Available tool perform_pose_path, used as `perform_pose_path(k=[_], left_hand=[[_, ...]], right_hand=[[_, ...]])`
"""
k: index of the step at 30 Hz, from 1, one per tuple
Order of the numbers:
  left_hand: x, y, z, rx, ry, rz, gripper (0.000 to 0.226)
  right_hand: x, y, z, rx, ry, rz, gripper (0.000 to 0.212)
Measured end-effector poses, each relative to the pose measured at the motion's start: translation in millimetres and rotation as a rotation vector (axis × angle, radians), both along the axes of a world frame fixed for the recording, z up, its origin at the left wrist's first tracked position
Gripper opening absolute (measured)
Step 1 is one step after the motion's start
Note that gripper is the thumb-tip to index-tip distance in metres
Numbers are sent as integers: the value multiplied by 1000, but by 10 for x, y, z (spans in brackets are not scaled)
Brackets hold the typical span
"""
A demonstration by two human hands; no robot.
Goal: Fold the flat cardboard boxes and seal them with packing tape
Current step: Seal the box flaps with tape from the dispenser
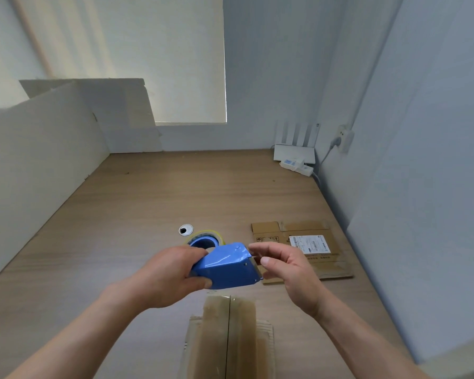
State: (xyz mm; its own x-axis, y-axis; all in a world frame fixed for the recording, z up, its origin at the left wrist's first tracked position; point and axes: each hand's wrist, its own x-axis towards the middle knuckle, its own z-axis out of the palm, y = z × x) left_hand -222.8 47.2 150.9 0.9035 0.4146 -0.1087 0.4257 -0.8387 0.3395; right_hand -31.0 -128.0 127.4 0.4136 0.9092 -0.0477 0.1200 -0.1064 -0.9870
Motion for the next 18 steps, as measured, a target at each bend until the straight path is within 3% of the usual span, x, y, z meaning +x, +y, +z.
perform_pose_path(k=[3,6,12,16,18], left_hand=[[-21,1,-6,-8,3,-10,29],[-63,1,-11,-53,6,-17,22],[-115,-17,-52,-133,-35,18,29],[-121,21,-71,-204,-94,114,51],[-116,33,-77,-226,-102,161,58]], right_hand=[[0,8,-36,20,36,-19,42],[-7,31,-43,-12,56,-46,27],[-98,106,-99,-66,-50,-110,11],[-105,168,-215,-73,-223,-192,10],[-102,190,-224,-58,-180,-204,12]])
